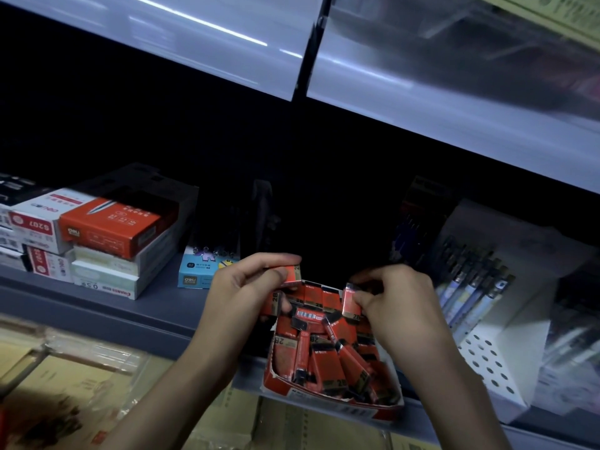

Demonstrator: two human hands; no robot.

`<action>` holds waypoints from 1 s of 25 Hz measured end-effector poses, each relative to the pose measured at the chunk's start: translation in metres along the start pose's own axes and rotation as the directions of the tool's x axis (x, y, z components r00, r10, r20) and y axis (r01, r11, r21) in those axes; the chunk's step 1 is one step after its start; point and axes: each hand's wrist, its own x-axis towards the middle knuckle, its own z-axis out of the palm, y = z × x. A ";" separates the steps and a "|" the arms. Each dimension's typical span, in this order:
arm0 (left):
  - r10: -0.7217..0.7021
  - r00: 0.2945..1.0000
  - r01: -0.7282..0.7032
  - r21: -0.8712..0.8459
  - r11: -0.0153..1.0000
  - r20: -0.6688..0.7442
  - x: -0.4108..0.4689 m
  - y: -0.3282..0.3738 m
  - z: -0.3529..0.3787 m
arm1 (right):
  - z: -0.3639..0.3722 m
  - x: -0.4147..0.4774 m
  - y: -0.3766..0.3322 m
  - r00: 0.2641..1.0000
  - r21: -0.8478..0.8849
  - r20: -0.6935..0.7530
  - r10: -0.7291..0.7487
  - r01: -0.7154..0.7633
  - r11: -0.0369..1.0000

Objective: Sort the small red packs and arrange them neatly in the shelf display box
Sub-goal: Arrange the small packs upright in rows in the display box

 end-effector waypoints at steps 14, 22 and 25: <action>0.038 0.999 -0.040 -0.046 0.998 -0.036 -0.001 0.002 0.005 | 0.006 0.000 0.005 0.999 0.027 0.034 -0.001 0.000 1.000; 0.067 0.997 -0.066 0.033 0.997 -0.028 -0.001 0.000 0.003 | 0.005 -0.005 0.000 0.999 0.030 0.006 -0.039 0.039 0.999; 0.044 0.999 -0.043 0.040 0.998 -0.017 -0.001 0.000 0.004 | -0.005 -0.011 -0.012 0.996 0.291 -0.046 -0.071 0.081 0.953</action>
